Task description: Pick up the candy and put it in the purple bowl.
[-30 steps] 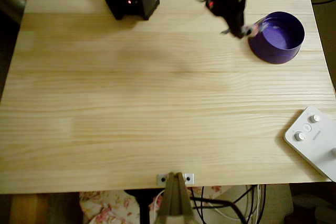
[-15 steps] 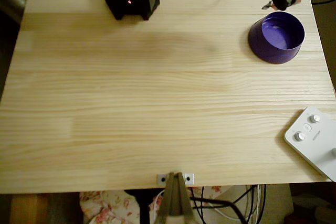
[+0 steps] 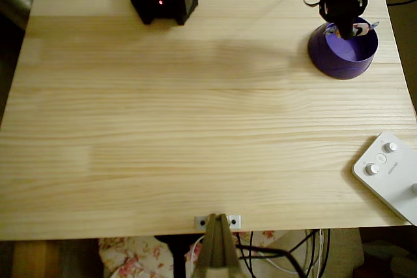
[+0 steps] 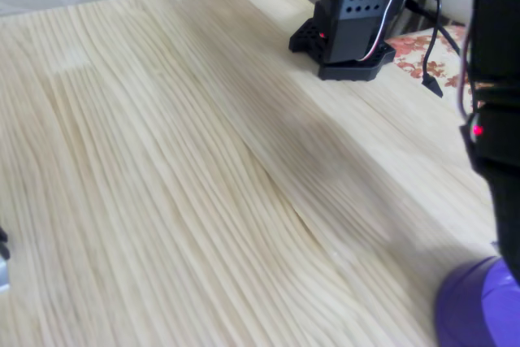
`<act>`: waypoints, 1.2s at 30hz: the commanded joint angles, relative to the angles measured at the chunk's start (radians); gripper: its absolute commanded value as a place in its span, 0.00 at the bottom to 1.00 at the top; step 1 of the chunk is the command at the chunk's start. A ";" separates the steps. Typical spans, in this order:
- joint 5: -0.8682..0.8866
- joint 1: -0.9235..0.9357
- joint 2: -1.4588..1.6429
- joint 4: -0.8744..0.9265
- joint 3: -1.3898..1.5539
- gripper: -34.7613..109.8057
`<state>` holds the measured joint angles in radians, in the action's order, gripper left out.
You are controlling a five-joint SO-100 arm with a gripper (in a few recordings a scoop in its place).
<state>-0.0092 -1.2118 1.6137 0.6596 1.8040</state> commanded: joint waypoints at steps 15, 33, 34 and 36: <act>0.018 -0.038 0.066 0.023 -0.107 0.36; 0.002 0.302 0.385 0.221 0.133 0.24; 0.017 0.342 0.426 0.225 0.170 0.24; 0.025 0.426 0.525 0.221 0.252 0.24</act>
<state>-0.0077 -0.8943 1.9037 0.8682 2.0141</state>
